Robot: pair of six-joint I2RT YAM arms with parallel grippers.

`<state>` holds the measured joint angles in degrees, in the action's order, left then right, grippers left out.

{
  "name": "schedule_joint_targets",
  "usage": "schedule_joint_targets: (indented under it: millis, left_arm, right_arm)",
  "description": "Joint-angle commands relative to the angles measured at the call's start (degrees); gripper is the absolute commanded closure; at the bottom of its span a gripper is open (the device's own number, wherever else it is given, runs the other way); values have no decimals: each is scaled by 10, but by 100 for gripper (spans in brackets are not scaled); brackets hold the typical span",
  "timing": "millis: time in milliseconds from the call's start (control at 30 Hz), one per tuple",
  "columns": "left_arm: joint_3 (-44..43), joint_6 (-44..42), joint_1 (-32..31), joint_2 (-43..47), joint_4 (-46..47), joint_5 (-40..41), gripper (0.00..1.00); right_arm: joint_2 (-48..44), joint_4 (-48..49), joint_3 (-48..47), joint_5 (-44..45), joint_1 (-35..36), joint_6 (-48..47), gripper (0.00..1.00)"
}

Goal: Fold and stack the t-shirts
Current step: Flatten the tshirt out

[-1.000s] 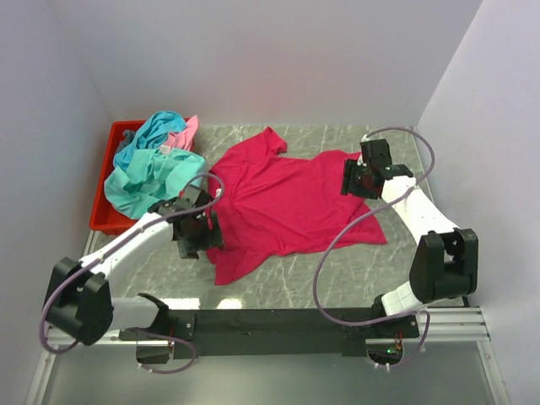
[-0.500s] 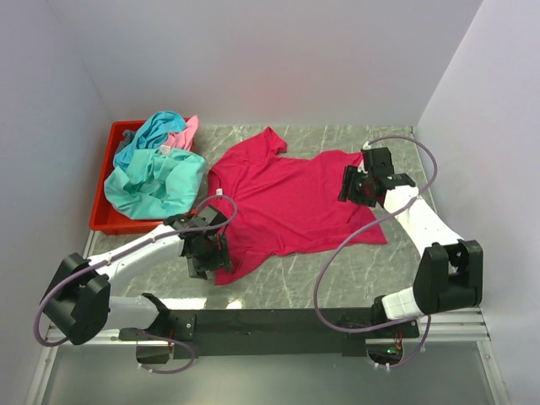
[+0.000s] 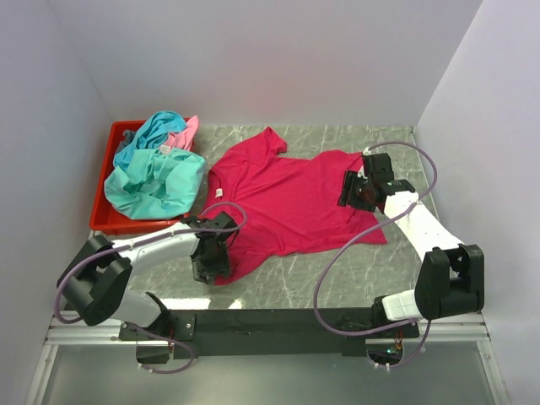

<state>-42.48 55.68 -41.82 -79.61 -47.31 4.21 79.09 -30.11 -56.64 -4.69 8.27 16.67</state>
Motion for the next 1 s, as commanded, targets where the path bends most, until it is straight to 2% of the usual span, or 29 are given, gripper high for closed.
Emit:
schedule_joint_targets:
  millis: [0, 100, 133, 233, 300, 333, 400, 433, 633, 733, 967]
  left_arm:
    - [-9, 0, -5, -19, 9, 18, 42]
    - [-1, -1, -10, -26, 18, 14, 46]
    - [2, 0, -10, -25, 20, 13, 56]
    - [13, 1, -12, -22, 25, 7, 72]
    - [18, 1, -12, -21, 27, 5, 79]
    - [18, 1, -12, -20, 25, 6, 87]
    - [13, 1, -12, -16, 16, 10, 97]
    - [10, 2, -12, -14, 12, 12, 99]
    - [-32, 10, -3, 7, -30, 23, 99]
    - [-48, 7, 22, 32, -44, 26, 99]
    - [-59, -35, 132, 75, -34, -2, 99]
  right_arm:
    - [-24, 20, 7, -5, 3, 2, 36]
    - [-29, 20, 12, 1, 3, 0, 36]
    - [-30, 18, 13, 3, 3, -1, 36]
    - [-31, 16, 14, 5, 3, -1, 36]
    - [-31, 18, 15, 6, 3, -1, 36]
    - [-31, 18, 17, 6, 3, 1, 36]
    - [-32, 16, 20, 6, 3, 1, 36]
    - [-33, 15, 21, 8, 3, 0, 36]
    - [-38, 5, 47, 39, -26, 1, 35]
    - [-44, 8, 58, 41, -46, 1, 35]
    - [-51, -12, 94, 57, -80, 23, 35]
